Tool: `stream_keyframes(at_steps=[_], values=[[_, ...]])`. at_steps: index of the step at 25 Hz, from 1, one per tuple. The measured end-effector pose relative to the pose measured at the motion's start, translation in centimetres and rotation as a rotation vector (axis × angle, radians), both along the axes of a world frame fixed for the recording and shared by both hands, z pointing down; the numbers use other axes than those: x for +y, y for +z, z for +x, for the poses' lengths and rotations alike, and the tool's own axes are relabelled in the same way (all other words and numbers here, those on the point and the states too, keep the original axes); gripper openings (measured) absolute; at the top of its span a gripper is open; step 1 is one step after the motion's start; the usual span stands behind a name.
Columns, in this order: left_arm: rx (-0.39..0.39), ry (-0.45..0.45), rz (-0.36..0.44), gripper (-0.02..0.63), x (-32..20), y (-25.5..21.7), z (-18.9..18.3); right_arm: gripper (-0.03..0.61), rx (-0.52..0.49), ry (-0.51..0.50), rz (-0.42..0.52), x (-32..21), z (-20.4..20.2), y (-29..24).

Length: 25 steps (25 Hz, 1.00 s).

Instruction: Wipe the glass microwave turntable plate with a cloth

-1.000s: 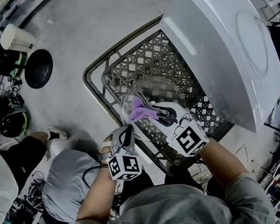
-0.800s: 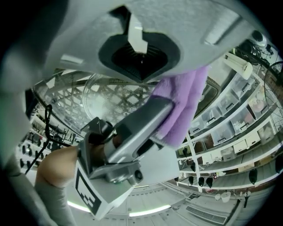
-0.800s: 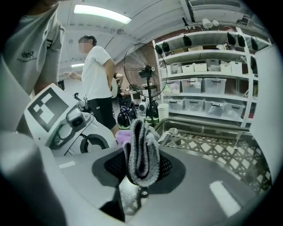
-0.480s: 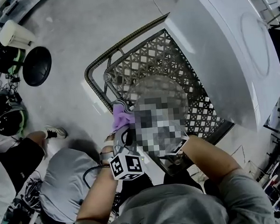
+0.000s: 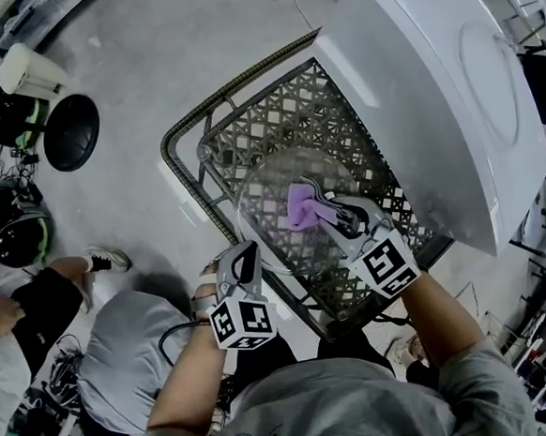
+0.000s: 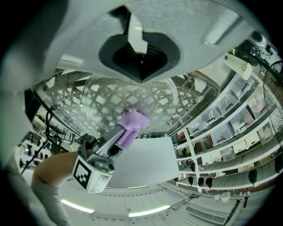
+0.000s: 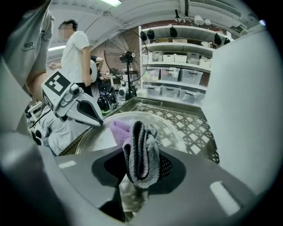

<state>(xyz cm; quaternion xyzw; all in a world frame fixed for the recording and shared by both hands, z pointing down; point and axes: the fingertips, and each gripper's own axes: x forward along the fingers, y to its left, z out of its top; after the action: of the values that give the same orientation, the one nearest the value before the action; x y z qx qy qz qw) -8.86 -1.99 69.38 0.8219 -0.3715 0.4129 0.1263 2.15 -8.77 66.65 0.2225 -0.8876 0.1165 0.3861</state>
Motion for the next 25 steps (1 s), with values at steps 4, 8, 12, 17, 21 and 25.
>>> stream_keyframes(at_steps=[4,8,12,17,21,25], values=[[-0.004,0.0,-0.004,-0.002,-0.1,0.1,0.0,0.114,0.052,0.104,0.017,-0.6,4.6,-0.2],[-0.007,-0.001,-0.009,-0.002,0.0,0.1,0.0,0.115,0.098,0.173,0.04,-0.8,7.1,-0.4],[-0.005,-0.003,-0.008,-0.002,0.0,0.1,0.1,0.115,0.104,0.197,0.054,-0.7,7.4,-0.8],[0.0,-0.007,-0.003,-0.002,-0.1,0.0,0.0,0.114,-0.085,0.017,0.037,1.6,0.6,-2.8],[0.014,-0.016,-0.001,-0.002,-0.1,-0.1,0.1,0.113,-0.179,-0.14,-0.015,4.4,-5.9,-3.0],[0.027,-0.025,0.003,-0.002,-0.1,0.0,0.1,0.11,-0.15,-0.163,-0.02,4.6,-8.5,-0.7]])
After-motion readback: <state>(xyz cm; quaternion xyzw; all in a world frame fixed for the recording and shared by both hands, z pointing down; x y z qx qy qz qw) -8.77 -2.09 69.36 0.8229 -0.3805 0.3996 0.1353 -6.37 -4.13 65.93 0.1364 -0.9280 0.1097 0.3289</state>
